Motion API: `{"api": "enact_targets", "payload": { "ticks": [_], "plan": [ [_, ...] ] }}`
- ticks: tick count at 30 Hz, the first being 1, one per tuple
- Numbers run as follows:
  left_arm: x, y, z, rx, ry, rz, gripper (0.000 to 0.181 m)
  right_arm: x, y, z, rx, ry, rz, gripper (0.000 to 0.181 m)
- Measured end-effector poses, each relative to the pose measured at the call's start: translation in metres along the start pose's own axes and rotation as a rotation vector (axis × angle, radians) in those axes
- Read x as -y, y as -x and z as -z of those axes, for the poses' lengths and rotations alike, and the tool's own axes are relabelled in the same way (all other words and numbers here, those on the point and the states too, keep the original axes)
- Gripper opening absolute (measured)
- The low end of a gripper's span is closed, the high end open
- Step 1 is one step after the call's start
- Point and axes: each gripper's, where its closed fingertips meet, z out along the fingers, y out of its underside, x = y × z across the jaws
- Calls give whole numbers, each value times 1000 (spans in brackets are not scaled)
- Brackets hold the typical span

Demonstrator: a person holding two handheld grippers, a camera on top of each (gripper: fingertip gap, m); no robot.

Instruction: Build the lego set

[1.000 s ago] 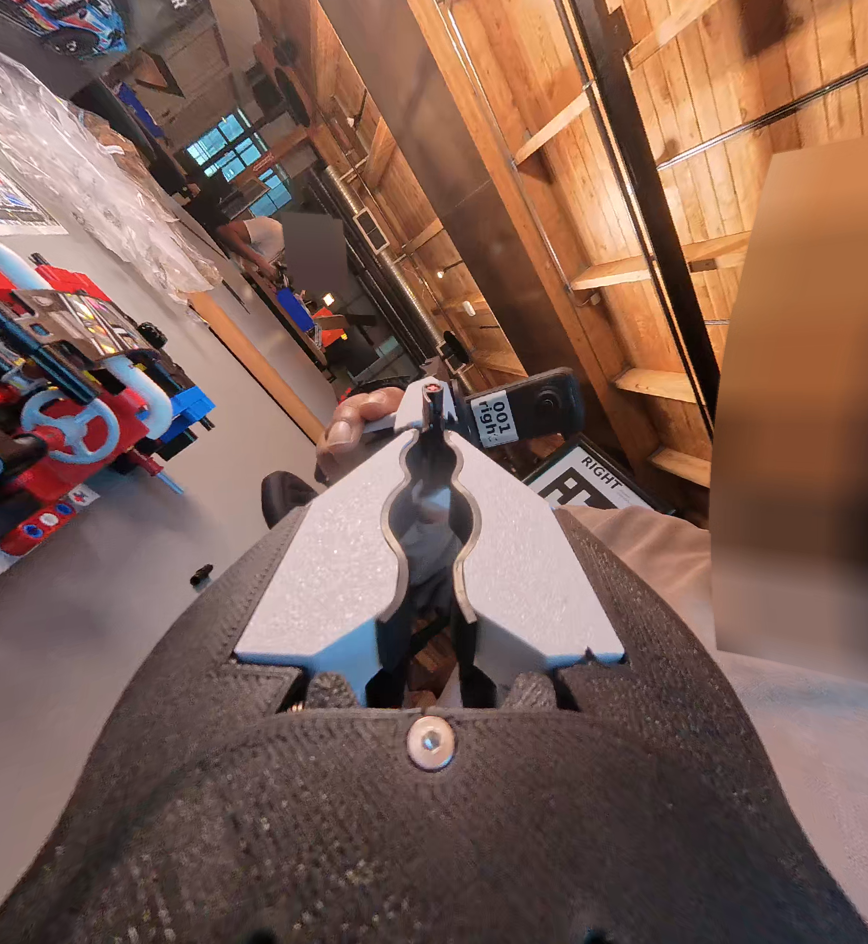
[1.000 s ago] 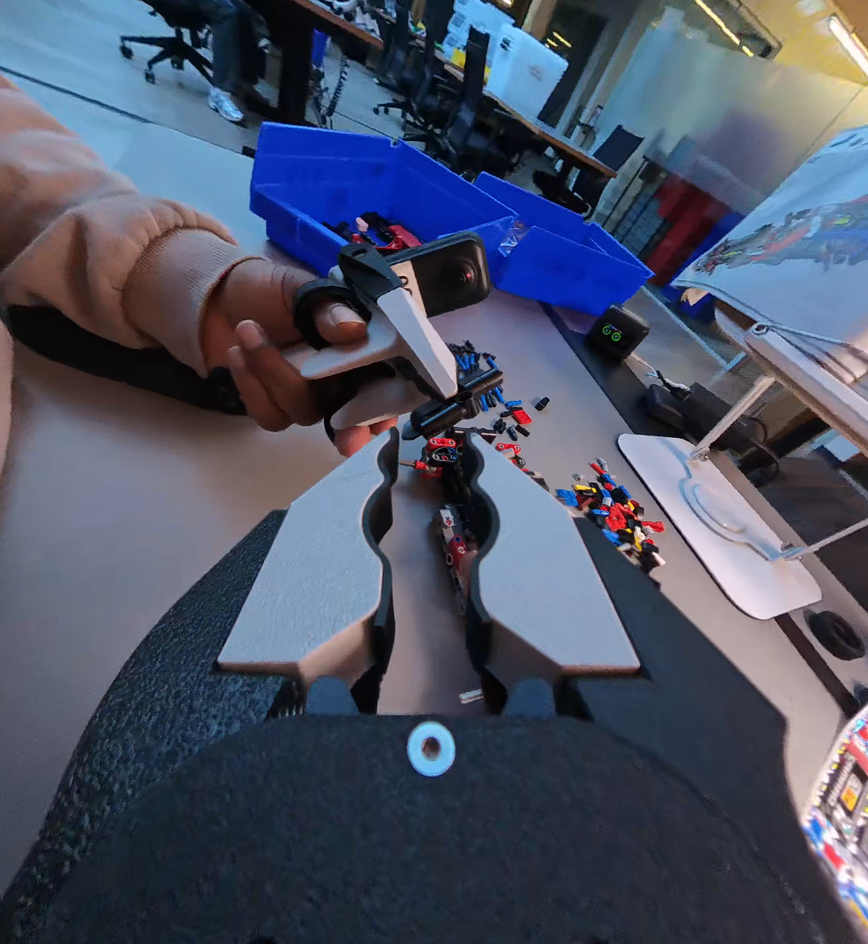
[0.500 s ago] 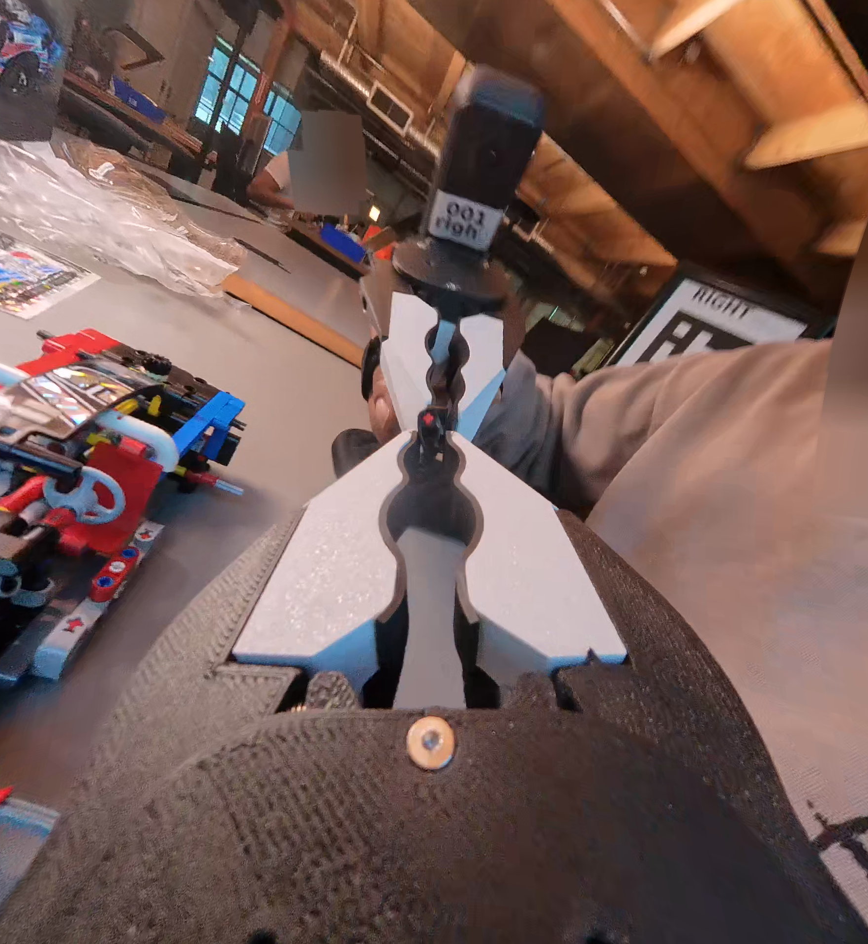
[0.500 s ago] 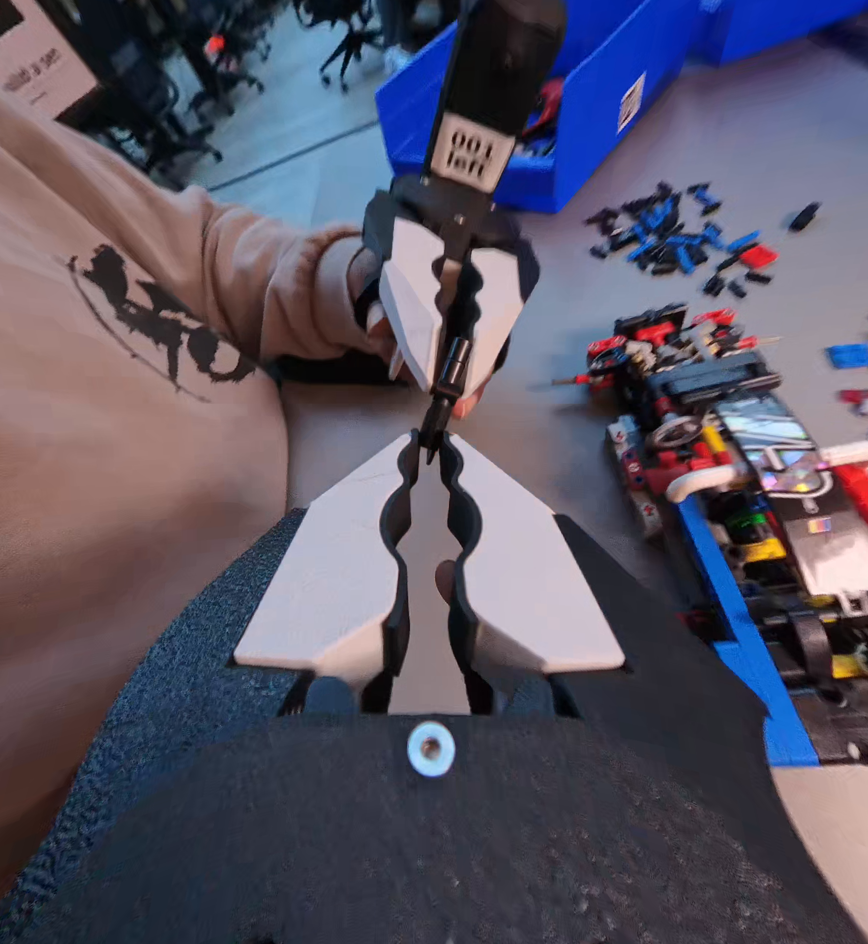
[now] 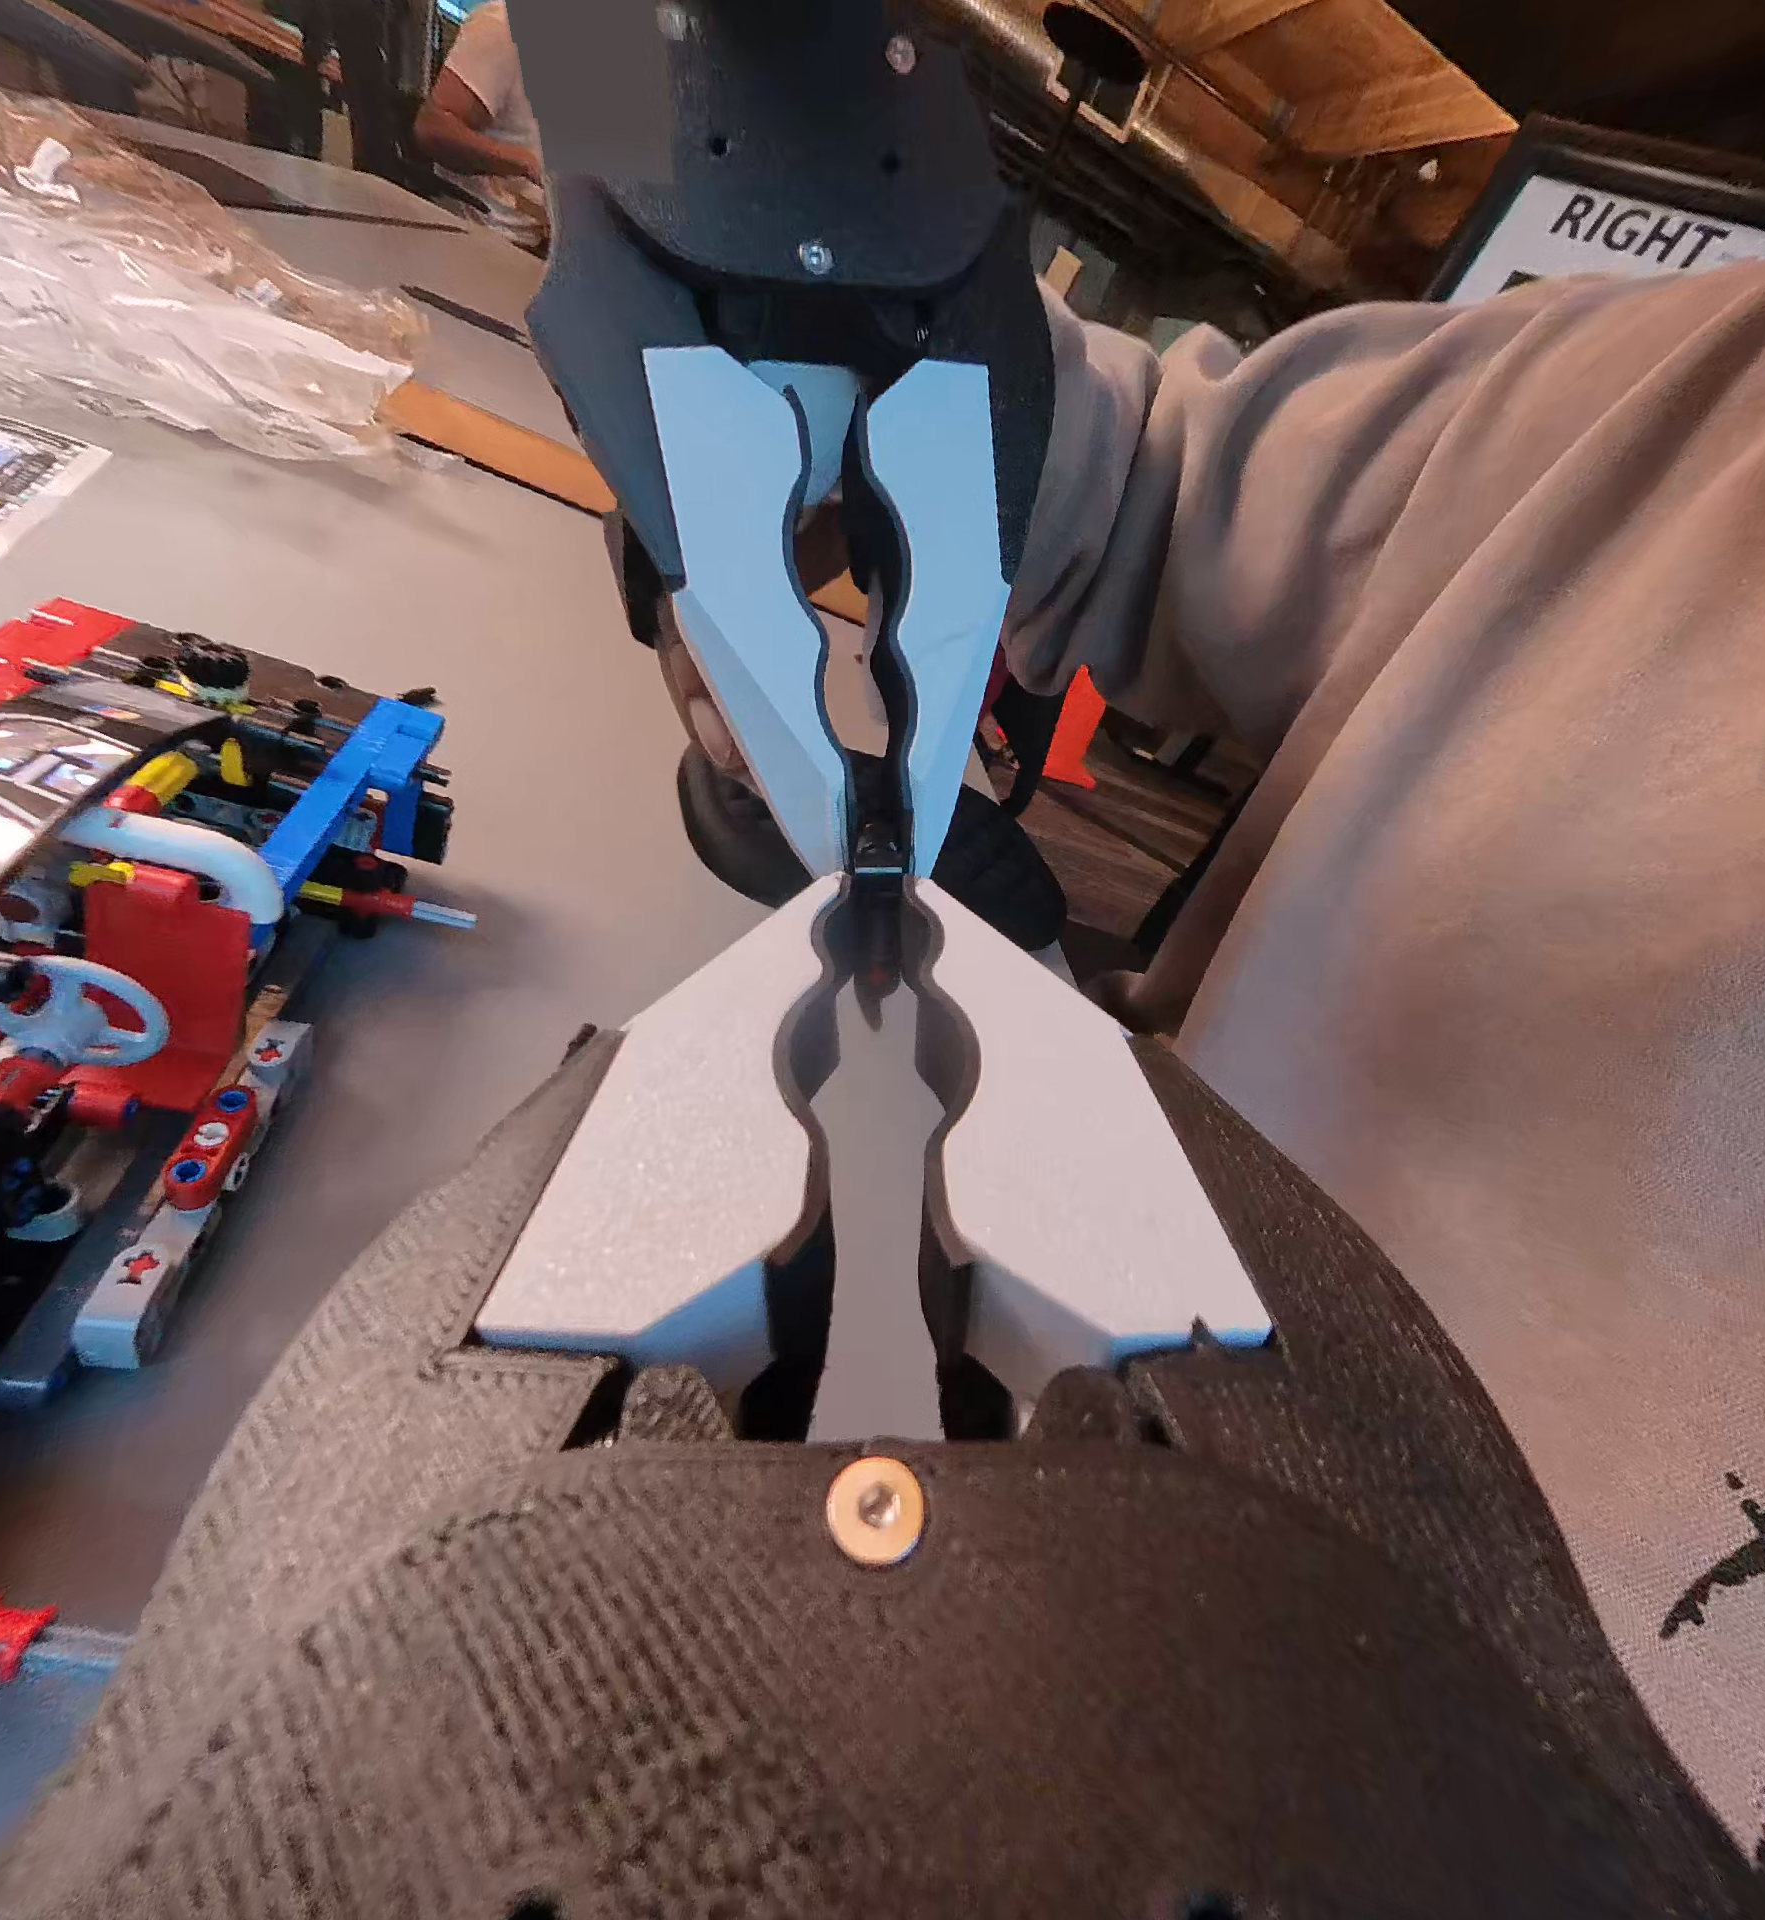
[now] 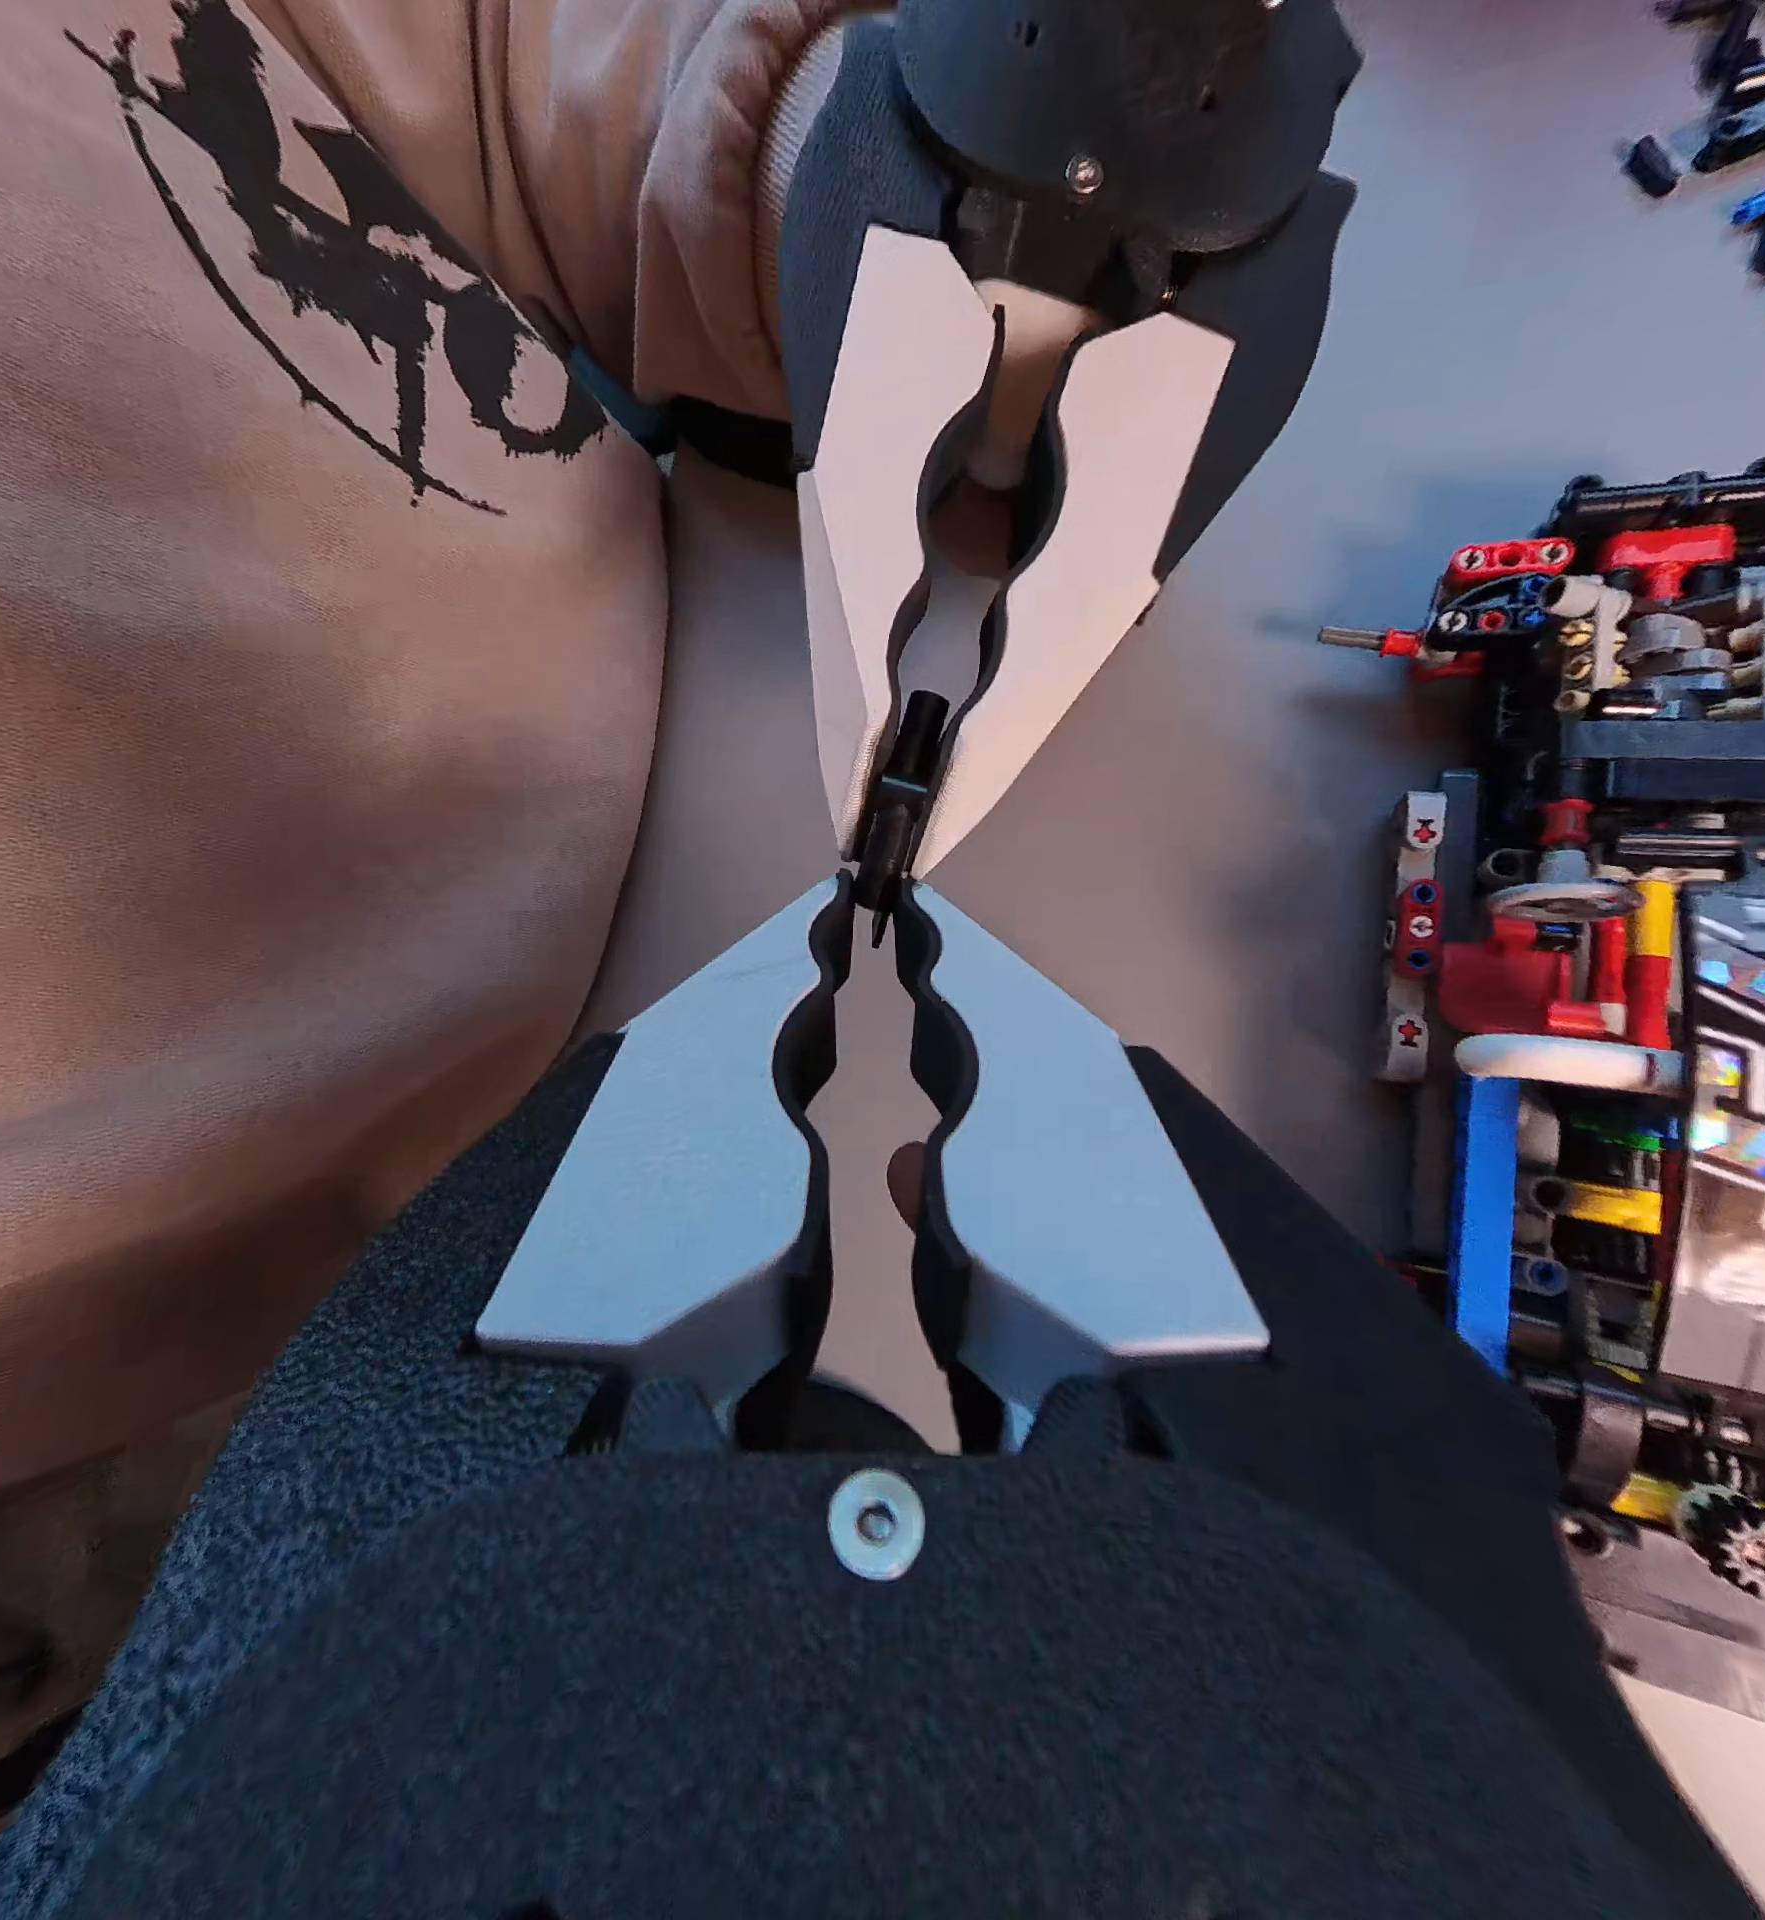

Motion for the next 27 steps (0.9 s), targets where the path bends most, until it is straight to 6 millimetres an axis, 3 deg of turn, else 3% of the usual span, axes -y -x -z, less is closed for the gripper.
{"api": "enact_targets", "payload": {
  "ticks": [4, 6, 9, 14, 16, 22, 27],
  "plan": [
    [23, 9, 17, 61, -119, -14, 5, 23, -14, 24, -70, -269, -25, 16],
    [35, 13, 30, 71, -197, 12, 5, 11, -29, 37, -200, -302, -14, 16],
    [45, 22, 43, 103, -274, 47, 5, -38, -51, 45, -433, -181, 17, 20],
    [48, 38, 50, 171, -340, 106, 4, -142, -77, 66, -676, 52, -83, 20],
    [49, 43, 53, 180, -363, 138, 4, -172, -86, 77, -749, 103, -122, 22],
    [45, 52, 54, 191, -390, 207, 4, -182, -118, 110, -868, -47, -249, 21],
    [38, 52, 47, 185, -354, 214, 4, -179, -150, 117, -871, -79, -342, 26]
  ]
}}
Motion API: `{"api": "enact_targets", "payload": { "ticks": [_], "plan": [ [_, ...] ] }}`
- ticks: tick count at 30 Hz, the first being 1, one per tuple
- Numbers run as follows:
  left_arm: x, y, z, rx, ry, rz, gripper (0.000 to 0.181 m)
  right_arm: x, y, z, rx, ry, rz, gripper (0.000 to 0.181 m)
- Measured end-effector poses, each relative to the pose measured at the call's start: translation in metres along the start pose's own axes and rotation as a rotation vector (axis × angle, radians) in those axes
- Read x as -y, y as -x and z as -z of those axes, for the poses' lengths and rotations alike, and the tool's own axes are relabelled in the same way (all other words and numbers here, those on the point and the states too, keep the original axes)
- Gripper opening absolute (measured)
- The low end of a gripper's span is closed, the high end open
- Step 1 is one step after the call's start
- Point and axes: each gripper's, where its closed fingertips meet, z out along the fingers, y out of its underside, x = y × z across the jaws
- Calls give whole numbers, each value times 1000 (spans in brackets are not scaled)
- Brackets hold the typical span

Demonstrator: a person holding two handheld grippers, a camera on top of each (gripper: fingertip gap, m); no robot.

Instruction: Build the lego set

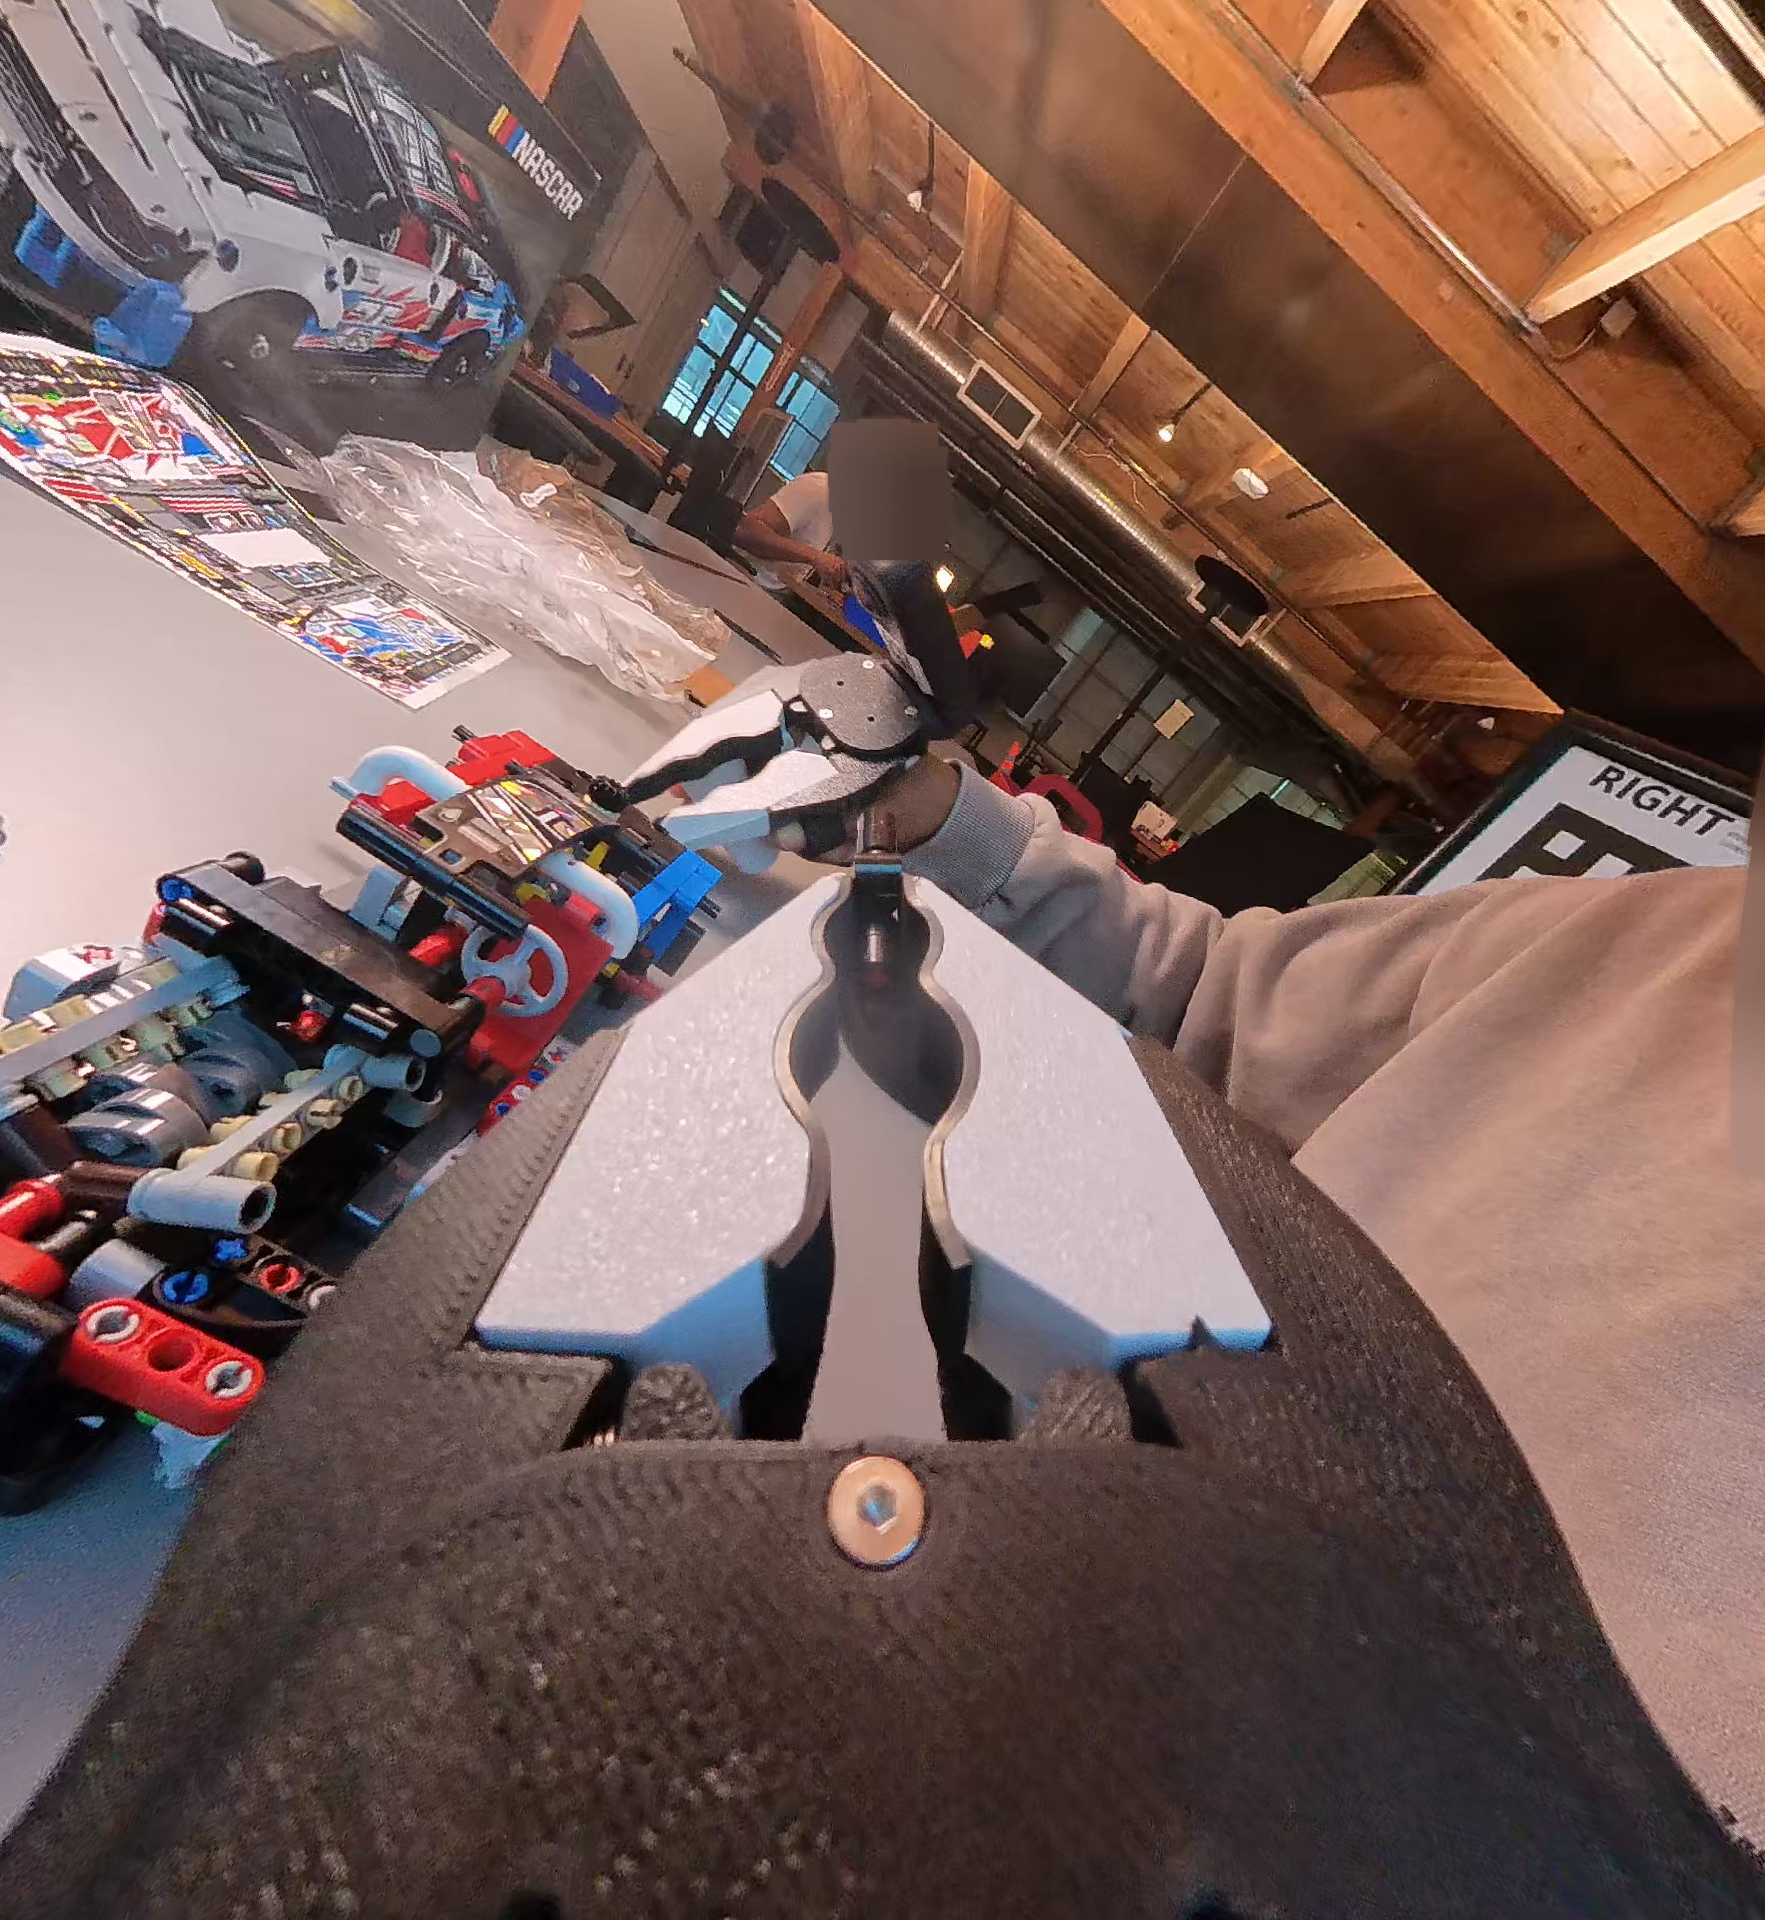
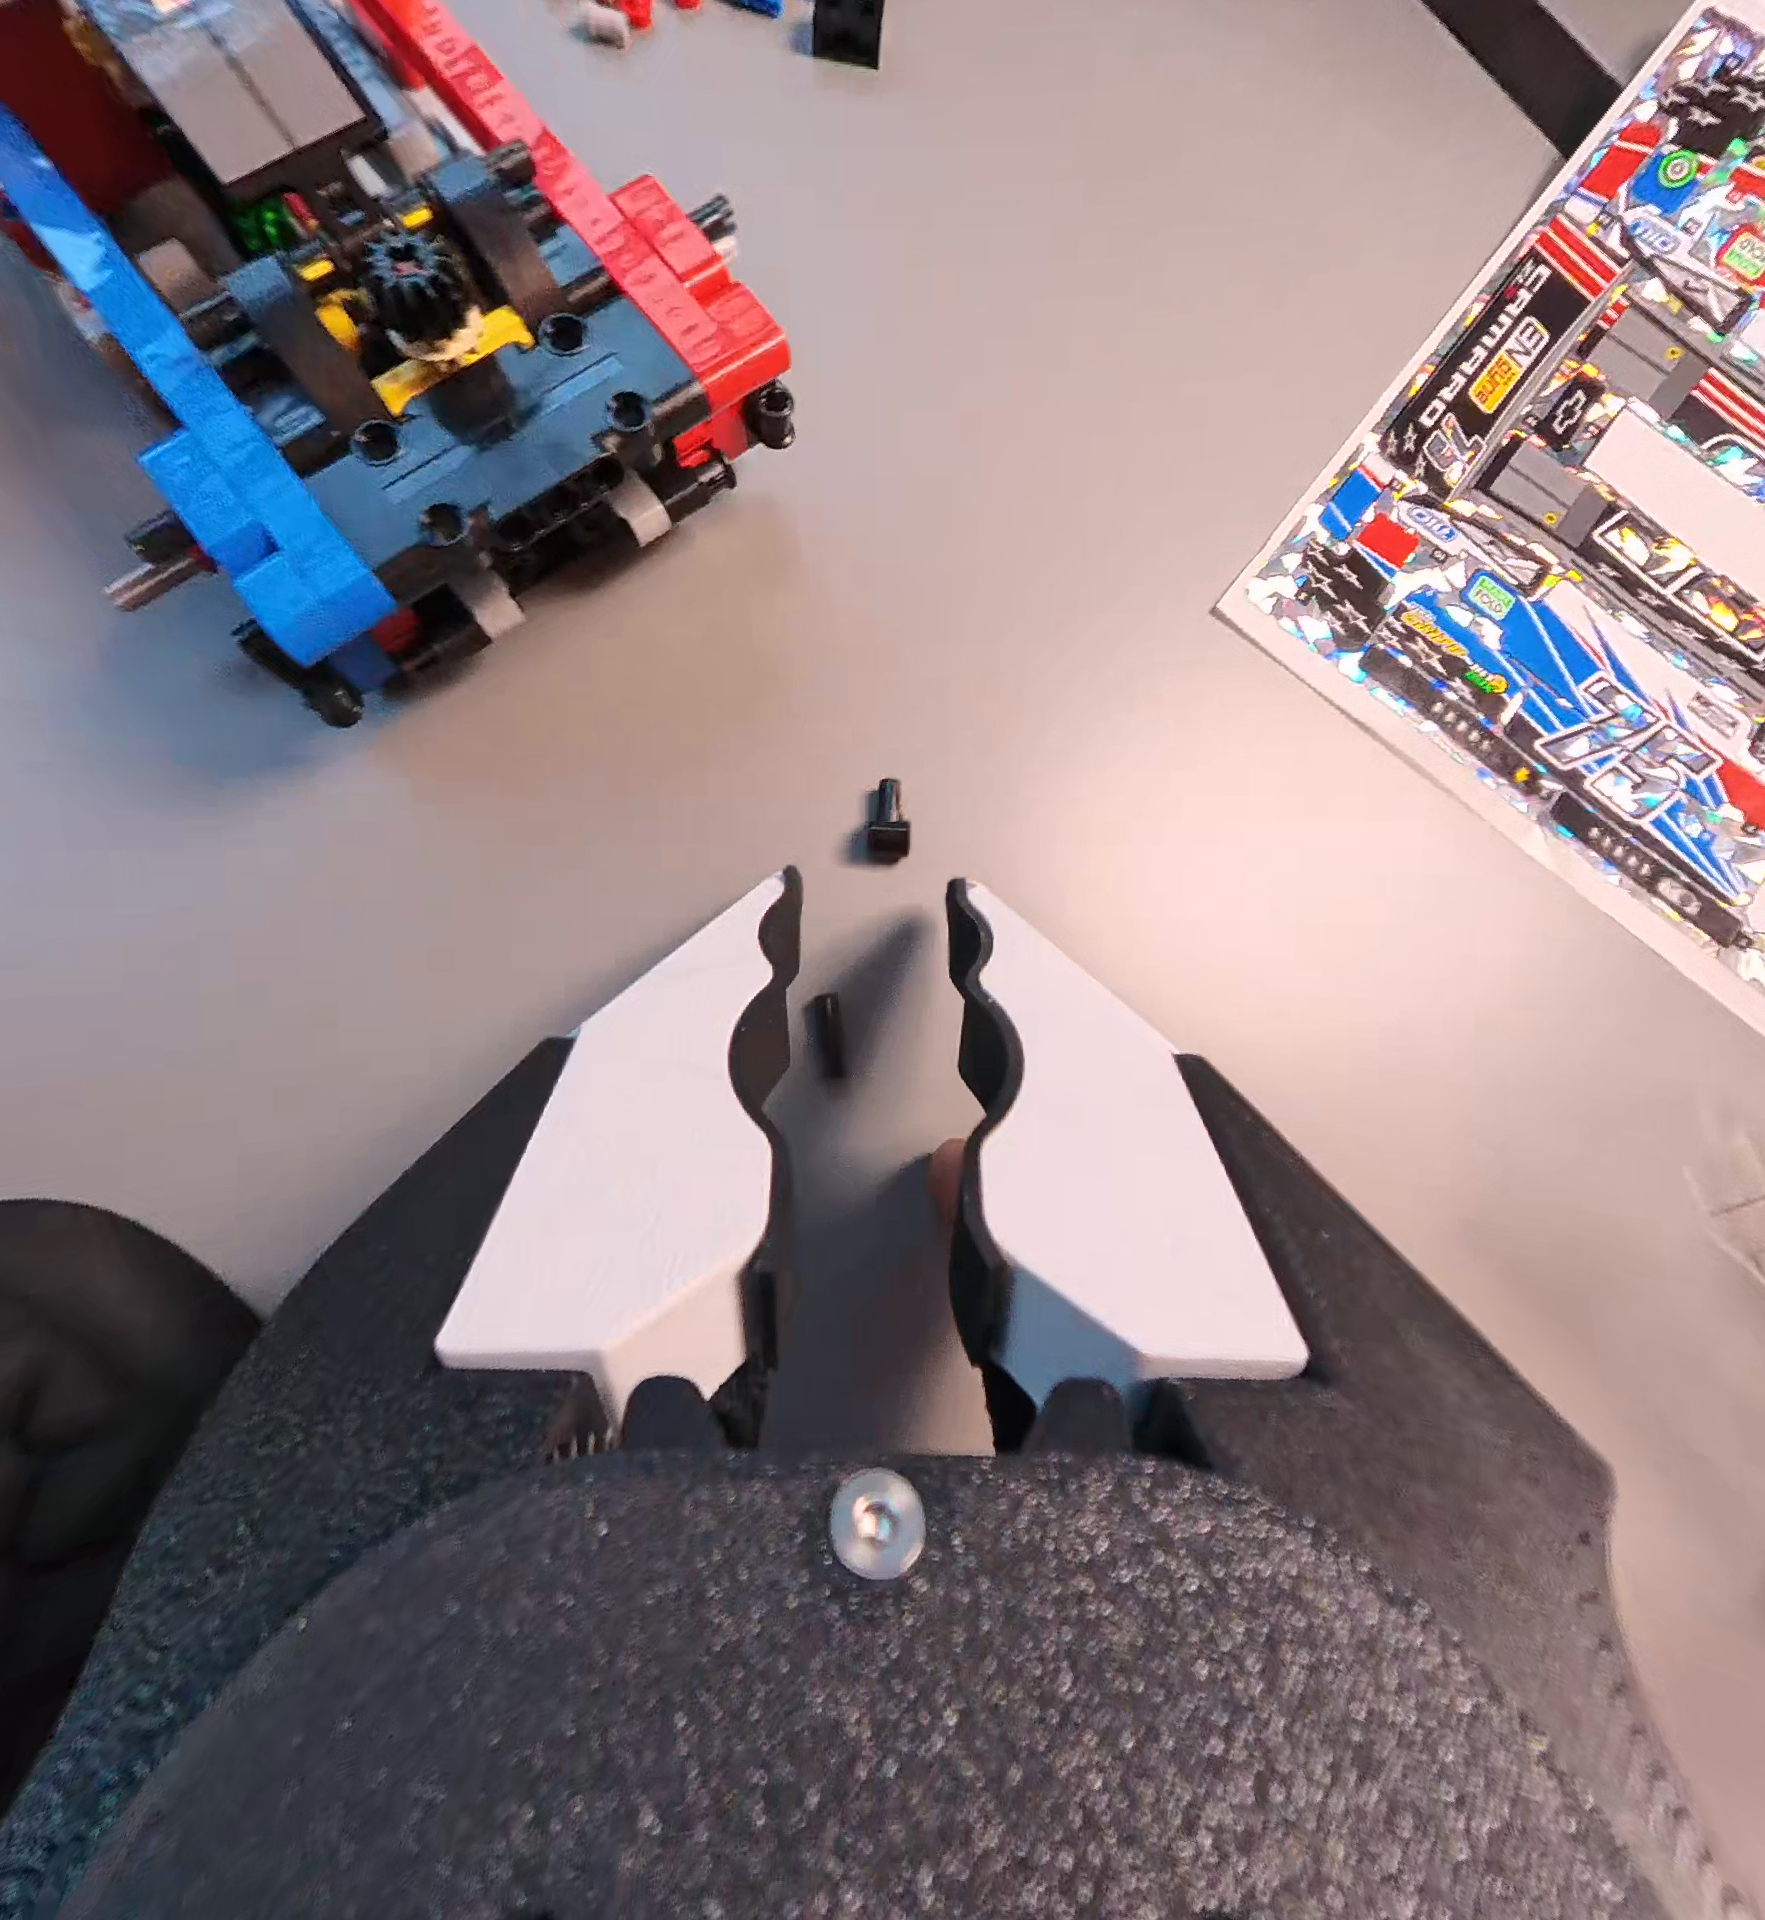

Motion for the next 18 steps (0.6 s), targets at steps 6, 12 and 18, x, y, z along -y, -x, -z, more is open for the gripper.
{"api": "enact_targets", "payload": {
  "ticks": [6, 12, 18],
  "plan": [
    [-6, -2, -3, -8, 27, -5, 4, 5, -5, -12, 13, 45, 63, 13],
    [-13, -7, -7, -24, 54, -11, 4, 23, 6, 2, 1, 8, 215, 5],
    [-22, -6, -14, -6, 94, 16, 4, 108, 98, 62, 29, -353, 444, 5]
  ]
}}
